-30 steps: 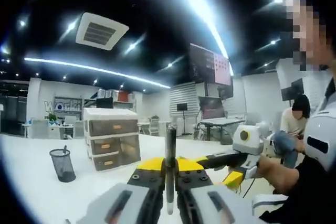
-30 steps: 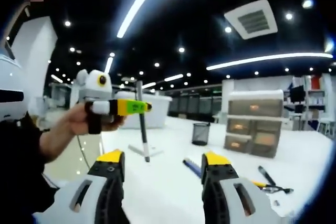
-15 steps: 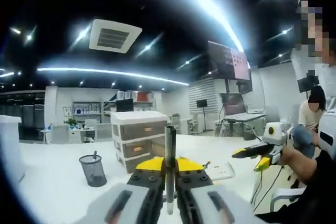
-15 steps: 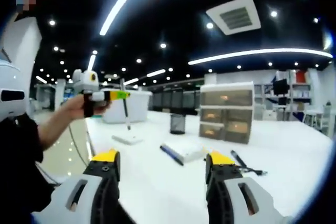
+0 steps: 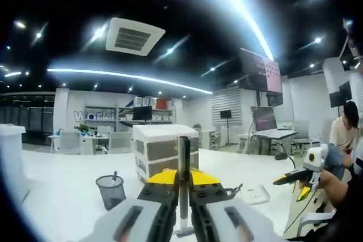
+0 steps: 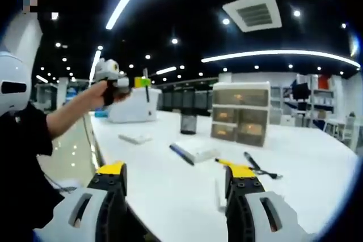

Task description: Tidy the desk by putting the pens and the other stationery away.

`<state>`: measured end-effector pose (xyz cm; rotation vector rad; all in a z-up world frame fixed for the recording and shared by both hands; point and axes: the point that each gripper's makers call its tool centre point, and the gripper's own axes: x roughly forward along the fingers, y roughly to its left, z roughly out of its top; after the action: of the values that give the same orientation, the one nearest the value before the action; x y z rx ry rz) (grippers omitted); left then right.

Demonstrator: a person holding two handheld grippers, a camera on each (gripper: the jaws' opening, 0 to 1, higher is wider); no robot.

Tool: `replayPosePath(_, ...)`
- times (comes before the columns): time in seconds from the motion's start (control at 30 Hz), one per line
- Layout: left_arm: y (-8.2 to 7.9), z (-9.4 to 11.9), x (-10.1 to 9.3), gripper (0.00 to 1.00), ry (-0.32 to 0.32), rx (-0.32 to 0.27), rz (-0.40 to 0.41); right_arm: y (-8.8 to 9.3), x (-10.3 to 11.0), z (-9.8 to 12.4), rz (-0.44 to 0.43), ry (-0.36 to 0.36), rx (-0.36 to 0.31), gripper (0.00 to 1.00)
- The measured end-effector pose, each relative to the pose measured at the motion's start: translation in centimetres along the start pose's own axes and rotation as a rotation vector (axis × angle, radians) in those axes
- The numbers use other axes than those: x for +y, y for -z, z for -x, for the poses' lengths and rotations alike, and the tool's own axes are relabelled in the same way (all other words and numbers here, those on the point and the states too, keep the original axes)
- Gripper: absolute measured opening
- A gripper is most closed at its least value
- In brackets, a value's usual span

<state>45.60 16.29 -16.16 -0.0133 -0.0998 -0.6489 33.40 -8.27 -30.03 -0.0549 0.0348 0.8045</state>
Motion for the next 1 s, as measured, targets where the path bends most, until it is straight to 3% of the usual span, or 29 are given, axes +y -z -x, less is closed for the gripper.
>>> replayPosePath(0.27,-0.6,-2.3,1.9,0.07,-0.034,0.012,-0.032,0.3,-0.4,0.5,0.002,0.007,0.015,0.67)
replayPosePath(0.4,-0.9,-3.6,3.5,0.07,-0.075,0.025,-0.092,0.5,-0.4,0.7,0.002,0.006,0.018,0.67)
replayPosePath(0.73,-1.4,-5.8,7.0,0.07,-0.137,0.059,-0.139,0.8,-0.4,0.9,-0.002,0.007,0.030,0.66)
replayPosePath(1.0,-1.9,-7.0,6.8,0.07,-0.152,0.064,-0.136,0.9,-0.1,0.6,-0.001,0.004,0.041,0.66)
